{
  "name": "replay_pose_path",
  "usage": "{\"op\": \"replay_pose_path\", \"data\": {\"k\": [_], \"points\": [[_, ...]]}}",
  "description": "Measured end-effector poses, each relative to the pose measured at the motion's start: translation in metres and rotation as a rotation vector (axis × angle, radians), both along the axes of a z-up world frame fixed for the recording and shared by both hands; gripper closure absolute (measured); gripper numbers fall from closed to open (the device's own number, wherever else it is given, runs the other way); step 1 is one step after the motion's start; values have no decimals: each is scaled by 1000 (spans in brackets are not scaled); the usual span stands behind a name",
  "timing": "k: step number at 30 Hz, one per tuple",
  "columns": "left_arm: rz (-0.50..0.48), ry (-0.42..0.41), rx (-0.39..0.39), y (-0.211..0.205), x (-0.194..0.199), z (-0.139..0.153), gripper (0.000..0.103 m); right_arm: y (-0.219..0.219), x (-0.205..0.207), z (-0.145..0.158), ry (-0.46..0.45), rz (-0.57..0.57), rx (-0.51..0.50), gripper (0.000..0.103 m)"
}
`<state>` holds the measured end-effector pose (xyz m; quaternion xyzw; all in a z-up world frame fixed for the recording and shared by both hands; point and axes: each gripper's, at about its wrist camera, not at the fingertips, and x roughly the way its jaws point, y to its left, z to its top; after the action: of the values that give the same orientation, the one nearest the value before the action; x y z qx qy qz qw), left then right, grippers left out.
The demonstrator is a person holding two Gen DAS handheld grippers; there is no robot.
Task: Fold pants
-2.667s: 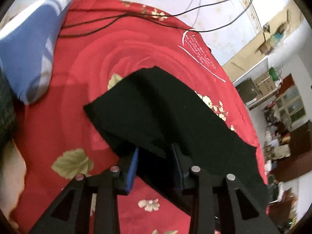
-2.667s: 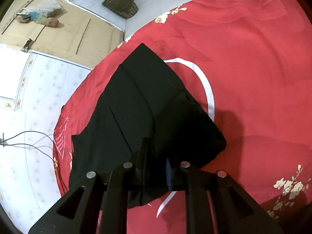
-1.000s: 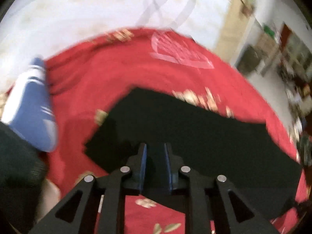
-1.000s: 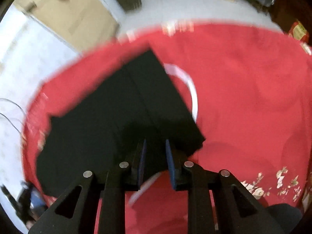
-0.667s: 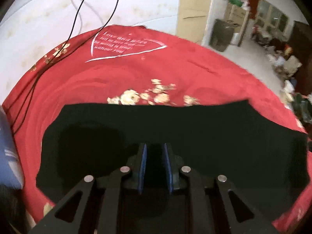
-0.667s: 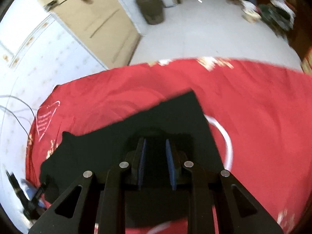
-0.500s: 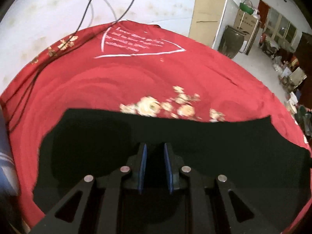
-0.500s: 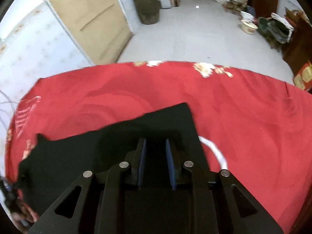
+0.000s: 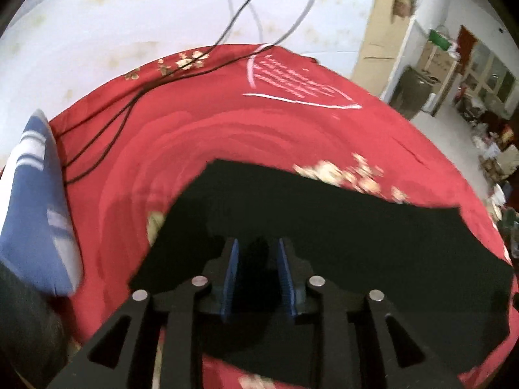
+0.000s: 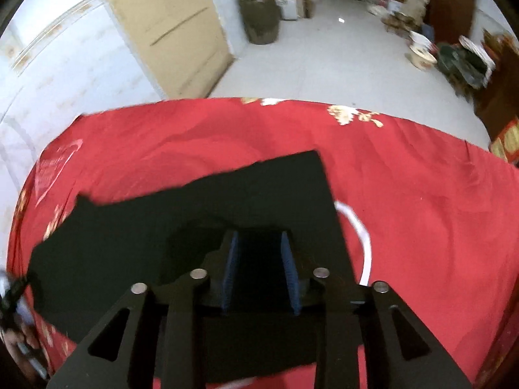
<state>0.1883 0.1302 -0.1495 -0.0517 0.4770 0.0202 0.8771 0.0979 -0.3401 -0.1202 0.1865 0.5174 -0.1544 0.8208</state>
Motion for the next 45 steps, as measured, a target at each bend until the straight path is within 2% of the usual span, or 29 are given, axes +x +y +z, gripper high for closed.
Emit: {"op": "replay_pose_path", "data": {"k": [1, 4, 6, 8, 9, 10, 11, 15, 18, 22, 25, 26, 28, 30, 35, 38, 40, 42, 45], "points": [[-17, 0, -9, -7, -10, 0, 74, 10, -9, 1, 3, 31, 5, 65], [-64, 33, -33, -27, -44, -4, 74, 30, -27, -6, 44, 72, 37, 64], [-113, 55, -55, -44, -63, -10, 73, 39, -37, -9, 62, 85, 107, 64], [-193, 90, -30, -66, -73, -21, 70, 47, -40, -4, 47, 102, 120, 64], [-219, 73, 21, -79, -78, -24, 62, 50, -40, -5, 49, 113, 126, 64], [-238, 61, 48, -86, -83, -23, 60, 51, -40, -8, 59, 116, 137, 64], [-286, 84, 53, -98, -90, -23, 59, 49, -39, -10, 68, 113, 148, 64], [-384, 151, -8, -118, -127, -21, 60, 46, -45, -15, 90, 103, 206, 64], [-380, 115, 43, -120, -138, -14, 60, 46, -46, -11, 79, 107, 199, 64], [-318, 58, 15, -112, -123, 1, 59, 51, -50, -7, 72, 111, 187, 64], [-279, 31, 51, -107, -112, 2, 58, 44, -50, -17, 131, 63, 173, 64], [-264, 36, 68, -104, -106, -3, 58, 43, -49, -21, 163, 52, 167, 62], [-244, 98, 89, -98, -97, -17, 58, 42, -45, -38, 257, 47, 197, 58], [-236, 92, 53, -90, -97, -19, 57, 45, -42, -35, 251, 54, 173, 58], [-204, 30, 90, -76, -91, -8, 57, 49, -48, -17, 174, 54, 125, 58], [-139, 34, 80, -57, -76, -12, 57, 49, -47, -20, 198, 40, 100, 58], [-112, 68, 62, -47, -70, -20, 58, 48, -44, -31, 259, 15, 88, 58], [-109, 51, 71, -44, -71, -22, 58, 47, -39, -40, 298, -1, 94, 57], [-116, 54, 69, -48, -71, -18, 58, 52, -37, -36, 269, 8, 79, 56]]}}
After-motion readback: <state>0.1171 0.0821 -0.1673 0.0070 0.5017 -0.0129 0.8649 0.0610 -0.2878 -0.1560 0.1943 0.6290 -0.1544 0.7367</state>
